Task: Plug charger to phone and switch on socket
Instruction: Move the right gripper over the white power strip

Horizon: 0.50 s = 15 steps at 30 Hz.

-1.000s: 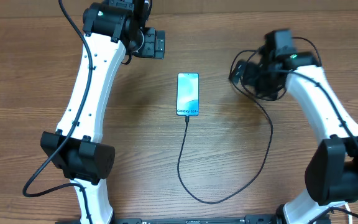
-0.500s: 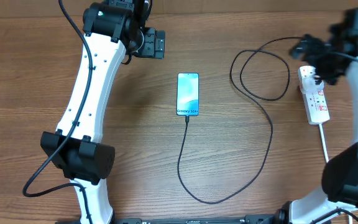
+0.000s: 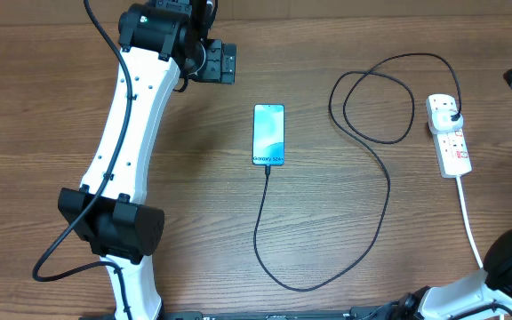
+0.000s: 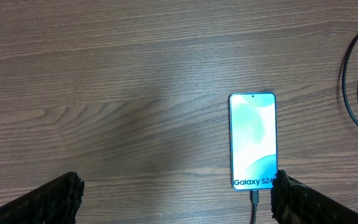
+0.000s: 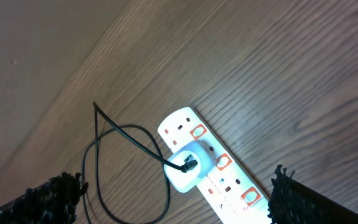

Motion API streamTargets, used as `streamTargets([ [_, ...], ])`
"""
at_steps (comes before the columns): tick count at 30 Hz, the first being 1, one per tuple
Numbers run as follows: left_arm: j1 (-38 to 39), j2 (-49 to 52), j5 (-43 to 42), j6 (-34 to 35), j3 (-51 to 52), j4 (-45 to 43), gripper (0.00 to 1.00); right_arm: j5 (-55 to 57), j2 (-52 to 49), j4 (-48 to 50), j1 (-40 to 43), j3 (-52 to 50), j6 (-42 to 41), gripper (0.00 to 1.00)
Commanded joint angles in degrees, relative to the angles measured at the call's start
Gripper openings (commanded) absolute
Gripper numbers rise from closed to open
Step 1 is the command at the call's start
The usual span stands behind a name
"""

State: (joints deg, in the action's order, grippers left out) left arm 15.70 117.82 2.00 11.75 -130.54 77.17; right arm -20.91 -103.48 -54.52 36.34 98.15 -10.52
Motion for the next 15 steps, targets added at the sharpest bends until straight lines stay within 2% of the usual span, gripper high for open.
streamTargets([
  [1, 0.02, 0.2, 0.55, -1.07, 0.0, -0.04, 1.0, -1.51, -2.82, 1.44, -0.63, 1.66, 3.74, 1.0],
  [15, 0.02, 0.2, 0.55, -1.07, 0.0, -0.04, 1.0, -2.27, -15.91, 6.21, -0.76, 1.57, 4.9, 1.0],
])
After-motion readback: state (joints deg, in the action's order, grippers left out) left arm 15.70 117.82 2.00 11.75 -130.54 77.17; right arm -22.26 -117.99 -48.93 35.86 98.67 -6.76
